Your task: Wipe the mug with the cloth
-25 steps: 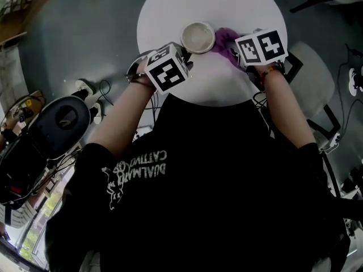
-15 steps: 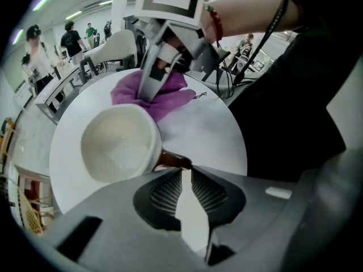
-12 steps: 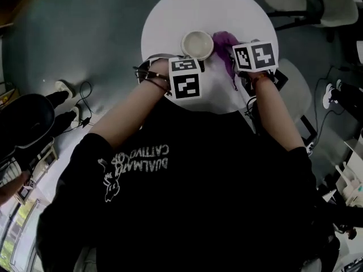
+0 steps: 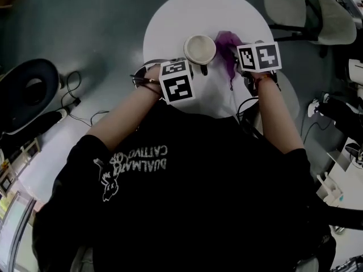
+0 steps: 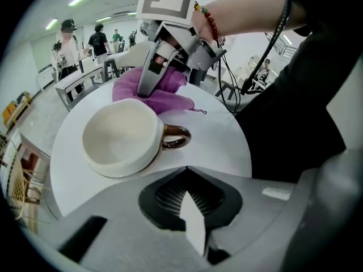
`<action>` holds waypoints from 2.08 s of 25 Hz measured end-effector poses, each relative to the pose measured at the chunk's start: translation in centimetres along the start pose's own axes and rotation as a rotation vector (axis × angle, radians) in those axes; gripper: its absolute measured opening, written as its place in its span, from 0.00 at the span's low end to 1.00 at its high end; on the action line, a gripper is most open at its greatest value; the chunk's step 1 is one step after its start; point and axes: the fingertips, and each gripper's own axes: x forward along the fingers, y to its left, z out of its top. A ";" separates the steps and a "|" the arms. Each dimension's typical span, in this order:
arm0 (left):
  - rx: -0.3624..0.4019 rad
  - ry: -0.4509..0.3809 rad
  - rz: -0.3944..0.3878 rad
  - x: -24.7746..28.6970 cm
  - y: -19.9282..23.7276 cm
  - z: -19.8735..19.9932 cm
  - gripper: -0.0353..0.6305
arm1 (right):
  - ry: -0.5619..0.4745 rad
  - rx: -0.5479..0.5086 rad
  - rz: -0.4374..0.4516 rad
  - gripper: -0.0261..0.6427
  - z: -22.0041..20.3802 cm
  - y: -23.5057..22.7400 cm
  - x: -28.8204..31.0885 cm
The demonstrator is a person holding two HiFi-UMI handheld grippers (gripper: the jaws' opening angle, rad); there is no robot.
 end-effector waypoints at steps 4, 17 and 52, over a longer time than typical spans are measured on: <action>-0.044 -0.039 0.024 -0.5 0.2 -0.4 0.06 | -0.033 0.015 -0.006 0.13 0.9 -0.1 -0.6; -0.466 -0.537 0.269 -10.5 7.9 1.9 0.06 | -0.668 0.230 0.145 0.13 7.5 1.4 -10.9; -0.196 -1.215 0.215 -30.9 -20.5 16.5 0.06 | -1.268 0.135 -0.026 0.13 -13.0 16.6 -47.0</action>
